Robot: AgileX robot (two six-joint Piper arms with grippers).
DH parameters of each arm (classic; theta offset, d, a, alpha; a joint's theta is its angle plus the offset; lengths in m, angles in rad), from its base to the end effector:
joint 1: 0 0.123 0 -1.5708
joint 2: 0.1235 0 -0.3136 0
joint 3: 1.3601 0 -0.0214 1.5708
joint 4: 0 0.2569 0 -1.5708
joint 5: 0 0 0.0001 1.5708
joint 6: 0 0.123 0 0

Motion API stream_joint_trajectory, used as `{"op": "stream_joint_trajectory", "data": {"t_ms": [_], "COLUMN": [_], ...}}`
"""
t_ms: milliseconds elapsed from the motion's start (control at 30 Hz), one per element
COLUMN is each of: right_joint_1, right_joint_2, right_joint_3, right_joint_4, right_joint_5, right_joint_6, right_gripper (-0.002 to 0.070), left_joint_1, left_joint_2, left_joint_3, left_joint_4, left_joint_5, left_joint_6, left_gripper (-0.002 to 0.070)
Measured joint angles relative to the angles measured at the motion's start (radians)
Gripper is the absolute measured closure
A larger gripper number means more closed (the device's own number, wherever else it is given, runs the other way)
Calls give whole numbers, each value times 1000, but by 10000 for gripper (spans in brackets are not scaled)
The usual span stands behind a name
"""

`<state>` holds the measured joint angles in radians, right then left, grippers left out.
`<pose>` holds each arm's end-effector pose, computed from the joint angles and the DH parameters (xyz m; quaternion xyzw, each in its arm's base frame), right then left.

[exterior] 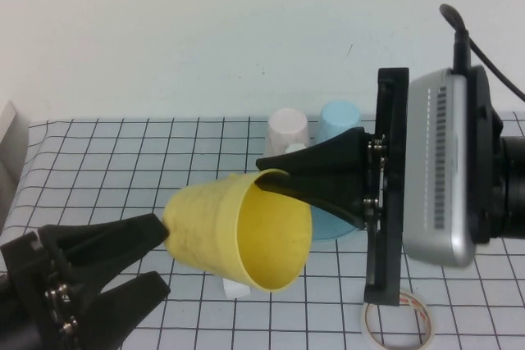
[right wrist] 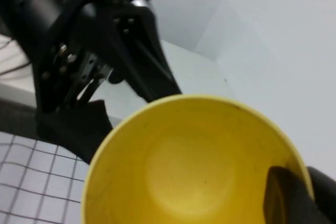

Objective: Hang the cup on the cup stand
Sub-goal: Adjust the cup with two arms

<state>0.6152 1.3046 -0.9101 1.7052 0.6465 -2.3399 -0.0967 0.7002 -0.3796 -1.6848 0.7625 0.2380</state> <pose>0.2052 0.2351 0.3559 -0.5837 0.4914 0.2482 0.5968 0.1217 -0.0967 0.3033 -0.2598 0.6913 -0.6324 0.2339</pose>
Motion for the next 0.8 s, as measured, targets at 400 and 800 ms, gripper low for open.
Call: {"op": "stream_joint_trajectory", "data": {"t_ms": [400, 800], "right_joint_1": [27, 27], "right_joint_2": [9, 18], "right_joint_3": [-2, -2], "right_joint_4": [-8, -8], "right_joint_5": [67, 86], "right_joint_6": [-345, -669], "right_gripper": [659, 659], "left_joint_1": [0, 0], "left_joint_2": [0, 0], "left_joint_3": [-75, -82], "left_joint_4": [2, 2], "left_joint_5": [29, -2], "left_joint_6": [38, 145], "left_gripper": [152, 153]}}
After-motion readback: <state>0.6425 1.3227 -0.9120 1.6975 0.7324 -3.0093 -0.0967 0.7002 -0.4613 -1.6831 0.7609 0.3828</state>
